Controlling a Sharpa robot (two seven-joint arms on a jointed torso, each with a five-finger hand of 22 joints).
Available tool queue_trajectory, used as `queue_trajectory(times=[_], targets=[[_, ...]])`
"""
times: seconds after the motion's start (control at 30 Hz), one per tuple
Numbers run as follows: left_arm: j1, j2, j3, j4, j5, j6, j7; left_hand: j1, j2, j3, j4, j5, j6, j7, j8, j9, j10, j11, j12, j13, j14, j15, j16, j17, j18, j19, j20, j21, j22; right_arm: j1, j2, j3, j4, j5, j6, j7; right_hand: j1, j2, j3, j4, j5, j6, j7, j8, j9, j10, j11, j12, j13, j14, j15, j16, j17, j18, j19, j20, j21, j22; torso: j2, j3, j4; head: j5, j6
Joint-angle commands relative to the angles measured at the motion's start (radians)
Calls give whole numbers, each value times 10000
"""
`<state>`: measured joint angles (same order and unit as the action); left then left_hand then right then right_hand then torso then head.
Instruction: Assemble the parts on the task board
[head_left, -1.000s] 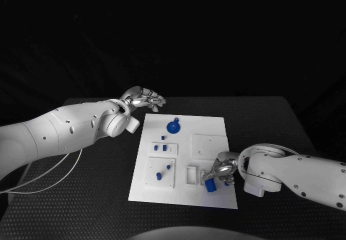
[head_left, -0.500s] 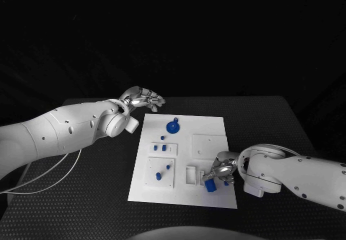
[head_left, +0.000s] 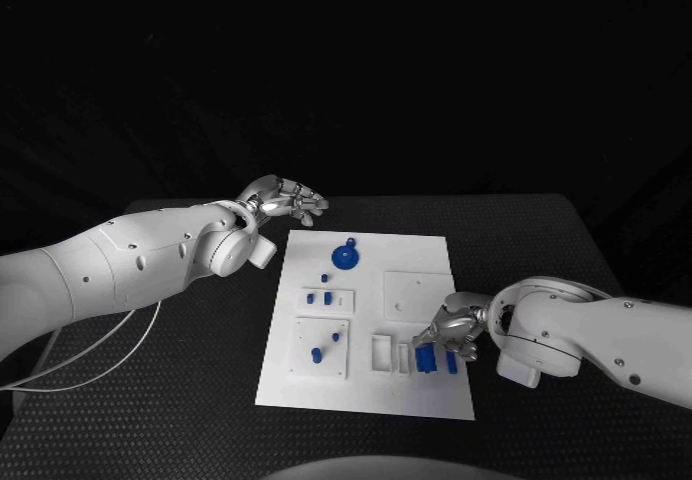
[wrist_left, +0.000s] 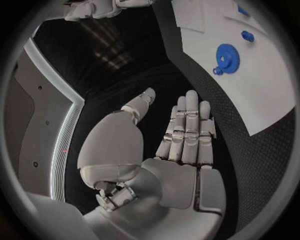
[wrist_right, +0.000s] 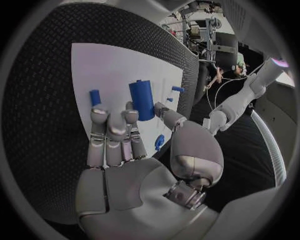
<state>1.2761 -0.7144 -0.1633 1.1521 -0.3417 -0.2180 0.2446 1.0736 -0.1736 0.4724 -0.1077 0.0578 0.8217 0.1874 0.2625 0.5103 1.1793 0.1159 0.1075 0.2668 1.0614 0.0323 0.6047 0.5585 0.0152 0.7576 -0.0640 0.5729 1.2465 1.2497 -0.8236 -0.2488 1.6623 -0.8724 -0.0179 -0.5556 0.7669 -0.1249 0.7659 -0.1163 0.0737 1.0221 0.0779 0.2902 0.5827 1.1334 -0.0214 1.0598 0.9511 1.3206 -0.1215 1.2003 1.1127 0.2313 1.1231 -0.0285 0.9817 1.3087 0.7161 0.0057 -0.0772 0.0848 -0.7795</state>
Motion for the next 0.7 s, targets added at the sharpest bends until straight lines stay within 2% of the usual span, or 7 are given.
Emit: queue_trajectory(times=[0.03, 0.27, 0.53, 0.7], targets=[[8, 19, 7, 13, 52, 95, 41, 5, 85, 7, 51, -4, -19, -10, 61, -16, -57, -20, 46, -14, -30, 46, -62, 17, 68, -52, 18, -58, 12, 146, 33, 5, -1, 715, 17, -147, -60, 56, 468, -535, 30, 134, 108, -37, 13, 81, -8, -62, 19, 23, -38, 10, 18, 305, 23, 28, 26, 89, 0, -13, -3, -21, 20], [9, 47, 7, 20, 52, 111, 36, 6, 86, 5, 54, -4, -17, -12, 64, -17, -57, -21, 48, -15, -30, 46, -65, 22, 68, -53, 18, -61, 16, 177, 500, 5, -323, 1118, 11, -253, -125, 28, 431, -555, 23, 131, 110, -50, 6, 82, -7, -70, 25, 26, -39, 13, 23, 305, 28, 26, 33, 88, 16, 4, 15, -33, 47], [11, 47, 7, 42, 52, 113, 33, 7, 84, 2, 57, -4, -14, -14, 69, -17, -55, -22, 50, -15, -31, 46, -69, 26, 68, -55, 18, -64, 21, 168, 1126, 5, -800, 1186, 5, -304, -210, 10, 390, -559, -28, 142, 109, -55, 3, 82, -8, -79, 33, 27, -38, 15, 28, 305, 26, 26, 37, 85, 20, -3, 19, -57, 43], [12, 77, 7, 64, 52, 133, 31, 5, 86, 1, 61, -4, -12, -15, 72, -18, -54, -22, 51, -16, -31, 47, -72, 29, 68, -56, 18, -67, 24, 45, 1396, 6, -1051, 1034, 47, -314, -316, -56, 336, -538, -98, 141, 110, -70, -3, 78, -6, -92, 42, 25, -38, 11, 31, 305, 23, 27, 37, 78, 31, -5, 39, -60, 45]])
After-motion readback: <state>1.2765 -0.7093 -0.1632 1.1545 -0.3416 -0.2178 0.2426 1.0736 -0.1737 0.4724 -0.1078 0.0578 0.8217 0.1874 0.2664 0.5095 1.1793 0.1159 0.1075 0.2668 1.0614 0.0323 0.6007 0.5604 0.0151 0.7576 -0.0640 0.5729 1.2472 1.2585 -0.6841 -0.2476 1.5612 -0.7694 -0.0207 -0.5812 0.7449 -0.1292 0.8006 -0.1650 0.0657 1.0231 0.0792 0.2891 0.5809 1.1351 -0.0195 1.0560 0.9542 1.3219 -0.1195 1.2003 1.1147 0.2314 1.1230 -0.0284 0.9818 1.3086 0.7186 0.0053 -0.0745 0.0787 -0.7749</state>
